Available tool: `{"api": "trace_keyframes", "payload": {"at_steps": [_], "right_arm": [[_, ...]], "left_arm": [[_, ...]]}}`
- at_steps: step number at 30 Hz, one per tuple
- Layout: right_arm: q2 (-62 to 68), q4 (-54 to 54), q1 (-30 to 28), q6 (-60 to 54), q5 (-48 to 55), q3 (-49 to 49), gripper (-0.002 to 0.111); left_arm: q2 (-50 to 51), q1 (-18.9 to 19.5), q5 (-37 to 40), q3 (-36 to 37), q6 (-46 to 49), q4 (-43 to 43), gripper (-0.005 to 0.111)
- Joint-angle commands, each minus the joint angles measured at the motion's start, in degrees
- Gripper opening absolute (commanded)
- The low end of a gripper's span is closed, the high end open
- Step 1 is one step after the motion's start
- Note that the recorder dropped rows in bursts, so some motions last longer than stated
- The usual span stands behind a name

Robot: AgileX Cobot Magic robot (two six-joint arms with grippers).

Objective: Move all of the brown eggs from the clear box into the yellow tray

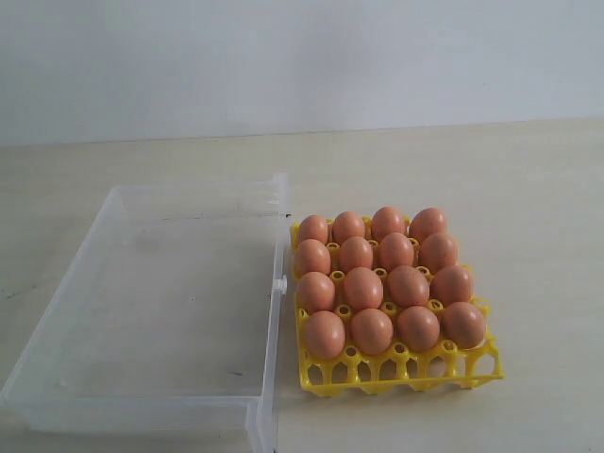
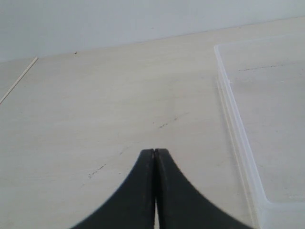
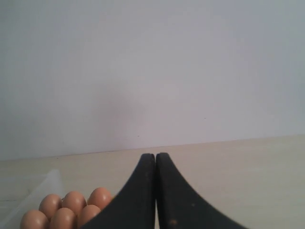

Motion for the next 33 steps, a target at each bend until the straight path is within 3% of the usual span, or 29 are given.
{"api": "trace_keyframes", "payload": {"at_steps": [1, 33], "right_arm": [[-0.4, 0.2, 0.2, 1.3, 0.0, 0.3, 0.000], [-0.4, 0.3, 0.1, 1.4, 0.0, 0.3, 0.000]], "left_arm": [[-0.3, -0.3, -0.5, -0.2, -0.2, -0.1, 0.000], [-0.3, -0.3, -0.5, -0.2, -0.2, -0.1, 0.000]]}}
